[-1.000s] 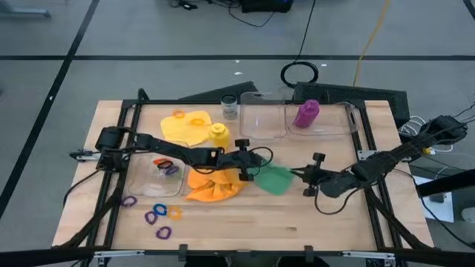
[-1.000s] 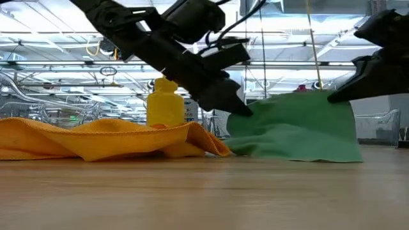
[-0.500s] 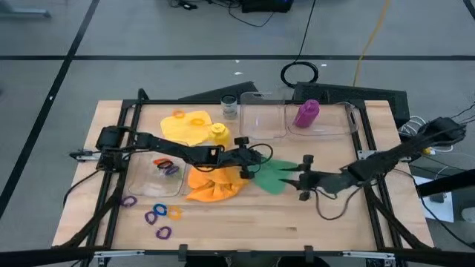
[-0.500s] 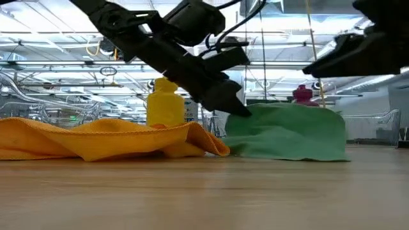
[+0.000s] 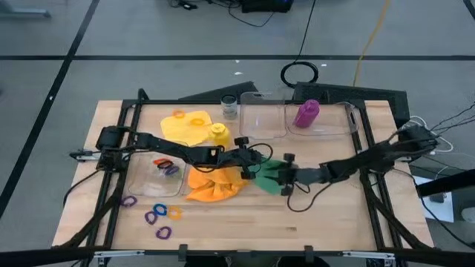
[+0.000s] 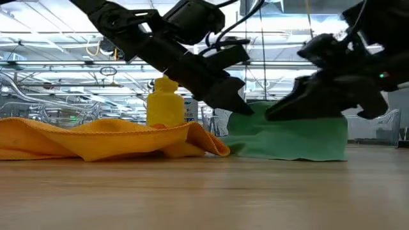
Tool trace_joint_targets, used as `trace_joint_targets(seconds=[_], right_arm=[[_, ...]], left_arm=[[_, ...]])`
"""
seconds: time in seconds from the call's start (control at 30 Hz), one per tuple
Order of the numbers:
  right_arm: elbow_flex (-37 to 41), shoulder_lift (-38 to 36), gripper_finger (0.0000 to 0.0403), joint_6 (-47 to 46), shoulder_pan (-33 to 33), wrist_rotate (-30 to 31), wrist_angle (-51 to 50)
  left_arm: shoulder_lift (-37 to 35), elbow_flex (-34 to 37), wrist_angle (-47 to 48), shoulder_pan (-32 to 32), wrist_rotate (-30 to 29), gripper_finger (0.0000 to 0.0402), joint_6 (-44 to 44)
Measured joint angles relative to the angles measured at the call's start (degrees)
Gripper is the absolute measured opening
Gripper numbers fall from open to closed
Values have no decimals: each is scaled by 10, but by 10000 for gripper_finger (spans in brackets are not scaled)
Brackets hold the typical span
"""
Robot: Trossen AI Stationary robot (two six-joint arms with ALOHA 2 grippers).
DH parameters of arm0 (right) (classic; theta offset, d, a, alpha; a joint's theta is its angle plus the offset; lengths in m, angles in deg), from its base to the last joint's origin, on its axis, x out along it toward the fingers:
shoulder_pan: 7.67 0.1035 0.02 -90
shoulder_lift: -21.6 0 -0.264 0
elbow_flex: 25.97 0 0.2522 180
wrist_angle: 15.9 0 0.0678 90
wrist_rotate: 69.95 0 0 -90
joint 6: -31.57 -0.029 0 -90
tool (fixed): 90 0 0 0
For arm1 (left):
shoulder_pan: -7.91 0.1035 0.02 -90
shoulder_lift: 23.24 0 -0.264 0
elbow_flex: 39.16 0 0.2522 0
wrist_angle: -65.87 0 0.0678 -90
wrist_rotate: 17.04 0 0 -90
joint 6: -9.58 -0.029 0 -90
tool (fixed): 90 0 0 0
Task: Pick & Place Sports Items
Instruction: Fold the green towel
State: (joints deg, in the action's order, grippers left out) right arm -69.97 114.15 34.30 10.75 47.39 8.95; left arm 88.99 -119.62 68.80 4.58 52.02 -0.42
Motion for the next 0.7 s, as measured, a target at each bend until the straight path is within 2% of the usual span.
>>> trace_joint_targets(seconds=[0.1,0.3,0.7], right_arm=[[0,25,111,-28,-13,-33,-1],[0,42,88,-42,-18,-34,-39],[0,-10,55,-51,-17,5,-160]], left_arm=[[0,0,0,1,-1,0,6],[0,0,-1,5,-10,0,11],[0,0,-14,1,-31,0,10]])
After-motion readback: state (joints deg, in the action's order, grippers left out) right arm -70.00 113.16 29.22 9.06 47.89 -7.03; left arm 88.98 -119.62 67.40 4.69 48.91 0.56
